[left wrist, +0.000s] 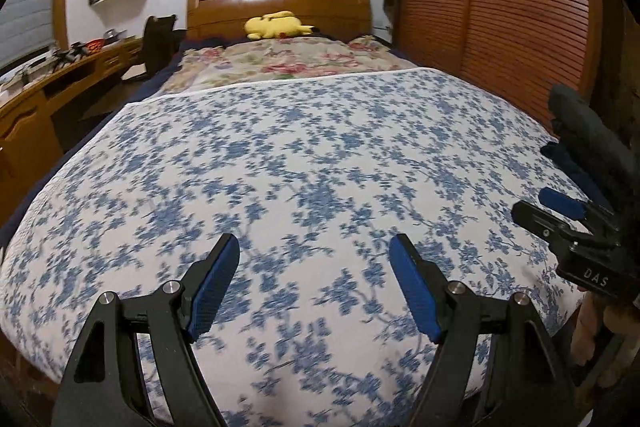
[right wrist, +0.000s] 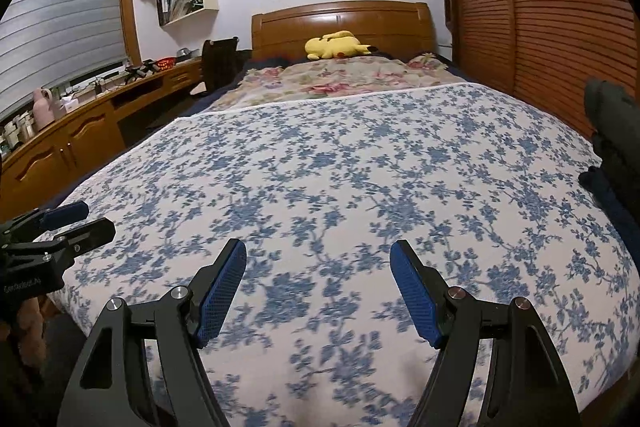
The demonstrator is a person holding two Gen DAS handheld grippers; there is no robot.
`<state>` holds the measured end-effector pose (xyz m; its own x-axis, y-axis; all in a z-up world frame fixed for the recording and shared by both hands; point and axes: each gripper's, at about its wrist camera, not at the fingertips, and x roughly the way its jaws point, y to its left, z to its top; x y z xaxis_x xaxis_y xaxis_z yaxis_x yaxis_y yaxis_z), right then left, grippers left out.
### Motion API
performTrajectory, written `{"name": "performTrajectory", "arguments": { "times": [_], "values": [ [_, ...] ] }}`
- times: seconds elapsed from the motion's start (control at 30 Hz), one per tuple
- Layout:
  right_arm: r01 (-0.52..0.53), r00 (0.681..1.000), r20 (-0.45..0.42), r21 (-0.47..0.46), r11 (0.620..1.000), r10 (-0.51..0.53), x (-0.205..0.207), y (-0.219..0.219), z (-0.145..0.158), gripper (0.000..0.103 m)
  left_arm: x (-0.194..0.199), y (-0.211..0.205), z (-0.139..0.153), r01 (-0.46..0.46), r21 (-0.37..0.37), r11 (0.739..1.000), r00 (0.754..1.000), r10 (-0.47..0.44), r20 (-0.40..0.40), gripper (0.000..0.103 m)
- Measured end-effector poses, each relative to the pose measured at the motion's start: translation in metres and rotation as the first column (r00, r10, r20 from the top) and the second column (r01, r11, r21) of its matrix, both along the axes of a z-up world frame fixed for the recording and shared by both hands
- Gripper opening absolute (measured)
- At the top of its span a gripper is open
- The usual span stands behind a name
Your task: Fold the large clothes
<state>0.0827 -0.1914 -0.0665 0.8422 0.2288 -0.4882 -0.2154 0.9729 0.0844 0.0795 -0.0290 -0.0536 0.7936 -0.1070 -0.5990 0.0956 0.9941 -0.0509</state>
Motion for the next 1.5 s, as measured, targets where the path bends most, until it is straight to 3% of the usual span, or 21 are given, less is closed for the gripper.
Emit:
{"name": "performTrajectory", "arguments": {
  "times": [0.27, 0.63, 1.5],
  "values": [
    [-0.024, 0.998, 0.066, 0.018, 1.0, 0.022, -0.012, 0.011, 0.018, 0.076, -0.019, 0.029, 0.028, -0.075, 0.03, 0.997, 0.994, 0.072, 0.08, 0.078],
    [-0.033, 0.982, 0.186, 0.021, 0.999, 0.028, -0.055, 0.012, 0.044, 0.076, -0.042, 0.04, 0.064, -0.098, 0.023, 0.995, 0.981, 0.093, 0.172, 0.078],
    [-0.028, 0.983, 0.18, 0.017, 0.999, 0.025, -0.059, 0.013, 0.043, 0.076, -0.052, 0.033, 0.07, -0.098, 0.024, 0.995, 0.976, 0.091, 0.199, 0.078]
  ]
}}
